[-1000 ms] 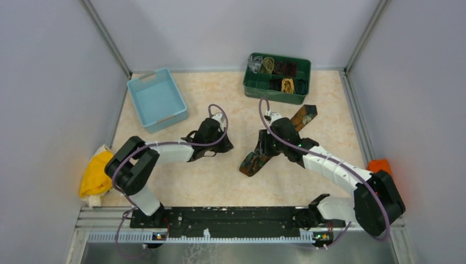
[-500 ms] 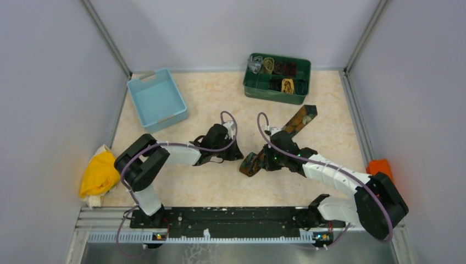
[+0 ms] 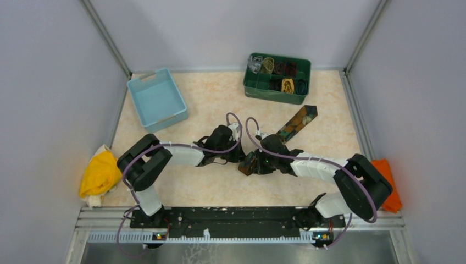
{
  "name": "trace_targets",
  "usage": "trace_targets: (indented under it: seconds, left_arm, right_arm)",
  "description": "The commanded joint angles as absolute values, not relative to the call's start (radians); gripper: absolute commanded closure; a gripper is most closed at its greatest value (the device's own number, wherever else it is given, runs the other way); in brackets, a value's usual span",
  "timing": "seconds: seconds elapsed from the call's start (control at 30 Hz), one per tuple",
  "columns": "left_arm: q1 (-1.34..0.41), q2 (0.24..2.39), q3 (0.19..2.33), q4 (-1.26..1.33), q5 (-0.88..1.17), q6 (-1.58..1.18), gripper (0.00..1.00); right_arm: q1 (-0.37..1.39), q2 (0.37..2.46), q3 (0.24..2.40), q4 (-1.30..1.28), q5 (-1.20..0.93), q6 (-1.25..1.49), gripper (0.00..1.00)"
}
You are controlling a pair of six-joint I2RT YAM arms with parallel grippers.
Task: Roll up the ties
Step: Roll the tie at the center of the board.
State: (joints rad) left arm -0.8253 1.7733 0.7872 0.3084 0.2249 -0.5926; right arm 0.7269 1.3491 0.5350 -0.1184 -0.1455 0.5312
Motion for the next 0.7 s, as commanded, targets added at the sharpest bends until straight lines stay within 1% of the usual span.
trace_targets:
  seconds: [0.0, 0.2, 0.33, 0.43, 0.53, 0.6, 0.67]
  left_arm:
    - [-0.833, 1.776, 0.821, 0.271, 0.228, -0.554, 1.0]
    - [-0.833, 1.768, 0.841, 0.23, 0.206, -0.513, 1.0]
    - [-0.833, 1.783, 0.848, 0.203, 0.173, -0.492, 1.0]
    - [-0.83, 1.777, 0.868, 0.132, 0.05, -0.489, 1.0]
    - [-0.823, 1.741, 0.882, 0.058, -0.154, -0.506, 1.0]
    - [-0.801, 1.703, 0.884, 0.019, -0.297, -0.526, 1.0]
    - [-0.768, 1.661, 0.877, 0.005, -0.367, -0.551, 1.0]
  right_arm:
    - [0.738, 1.423, 0.569, -0.026, -0.15, 0.53, 1.0]
    - [0.757, 1.503, 0.598, 0.057, -0.181, 0.547, 1.0]
    - [0.76, 1.483, 0.596, 0.035, -0.15, 0.54, 1.0]
    - [0.76, 1.415, 0.598, -0.035, -0.1, 0.51, 1.0]
    - [0.761, 1.315, 0.608, -0.129, -0.034, 0.463, 1.0]
    - [0.762, 1.256, 0.621, -0.196, 0.021, 0.433, 0.97]
    - [0.762, 1.199, 0.635, -0.248, 0.066, 0.407, 0.94]
